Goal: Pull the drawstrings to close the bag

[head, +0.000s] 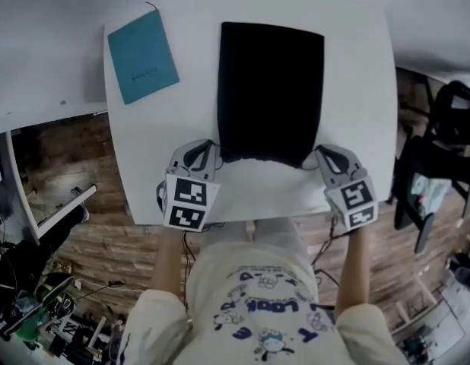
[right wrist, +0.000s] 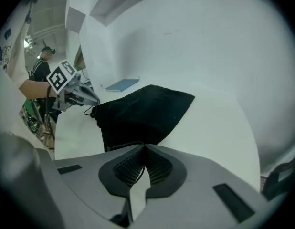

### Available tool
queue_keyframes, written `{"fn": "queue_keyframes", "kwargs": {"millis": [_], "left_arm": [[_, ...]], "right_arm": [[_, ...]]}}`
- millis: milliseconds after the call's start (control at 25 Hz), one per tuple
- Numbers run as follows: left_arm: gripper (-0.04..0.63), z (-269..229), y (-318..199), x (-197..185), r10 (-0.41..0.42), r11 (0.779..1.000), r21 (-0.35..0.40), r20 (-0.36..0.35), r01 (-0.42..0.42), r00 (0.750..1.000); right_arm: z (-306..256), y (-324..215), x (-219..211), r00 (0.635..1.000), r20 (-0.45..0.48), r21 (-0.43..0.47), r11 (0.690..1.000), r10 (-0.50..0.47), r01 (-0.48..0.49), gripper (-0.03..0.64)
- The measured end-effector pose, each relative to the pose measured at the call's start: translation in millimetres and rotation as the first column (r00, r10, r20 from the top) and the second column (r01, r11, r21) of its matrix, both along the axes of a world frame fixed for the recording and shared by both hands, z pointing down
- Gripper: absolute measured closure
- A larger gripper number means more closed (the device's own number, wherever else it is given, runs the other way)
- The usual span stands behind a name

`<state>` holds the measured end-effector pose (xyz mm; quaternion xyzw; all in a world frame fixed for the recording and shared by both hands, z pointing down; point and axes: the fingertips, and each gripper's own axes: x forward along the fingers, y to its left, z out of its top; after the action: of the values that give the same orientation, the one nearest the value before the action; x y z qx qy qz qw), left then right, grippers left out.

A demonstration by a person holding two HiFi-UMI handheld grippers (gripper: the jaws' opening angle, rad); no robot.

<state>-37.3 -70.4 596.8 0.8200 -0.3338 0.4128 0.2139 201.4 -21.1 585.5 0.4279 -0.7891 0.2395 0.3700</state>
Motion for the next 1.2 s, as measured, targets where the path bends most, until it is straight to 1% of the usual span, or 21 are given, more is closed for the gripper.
{"fn": "queue_keyframes", "kwargs": {"millis": [160,280,400,520,680,840,1080,1200], "left_arm": [[0.594,-10.5,-6.5,-4.9,-0.07,0.997,0.023,-0.004,0.071,0.998],[0.594,-24.1,-12.5,-10.2,-0.121,0.991,0.057,-0.002,0.121,0.993],[0.594,-38.7,-19.7,-16.2,-0.177,0.979,0.098,-0.004,0.176,0.984],[0.594,-52.0,-29.7,-22.8,-0.258,0.958,0.13,-0.014,0.257,0.966],[0.594,-69.9,-38.6,-29.7,-0.35,0.926,0.137,-0.039,0.352,0.936],[0.594,-86.8,-45.6,-42.4,-0.436,0.886,0.155,-0.044,0.437,0.899],[0.594,-109.7,-58.4,-62.9,-0.507,0.836,0.23,-0.022,0.498,0.861],[0.594,-119.1,-62.6,-74.6,-0.54,0.81,0.254,-0.029,0.528,0.841]], "right_arm": [[-24.3,-18.9,14.7,0.992,-0.06,0.098,0.989,0.113,-0.107,0.615],[-41.4,-30.0,21.1,0.977,-0.076,0.18,0.967,0.197,-0.181,0.614],[-55.2,-37.1,26.0,0.954,-0.082,0.221,0.939,0.288,-0.265,0.614],[-69.7,-45.5,30.4,0.93,-0.062,0.253,0.907,0.363,-0.337,0.615],[-87.3,-52.8,32.7,0.905,-0.063,0.298,0.873,0.421,-0.386,0.615],[-100.9,-55.7,36.0,0.876,-0.059,0.324,0.84,0.478,-0.436,0.615],[-121.7,-64.4,47.3,0.837,-0.057,0.367,0.791,0.544,-0.489,0.614],[-132.0,-67.2,54.2,0.822,-0.056,0.387,0.771,0.567,-0.506,0.614]]}}
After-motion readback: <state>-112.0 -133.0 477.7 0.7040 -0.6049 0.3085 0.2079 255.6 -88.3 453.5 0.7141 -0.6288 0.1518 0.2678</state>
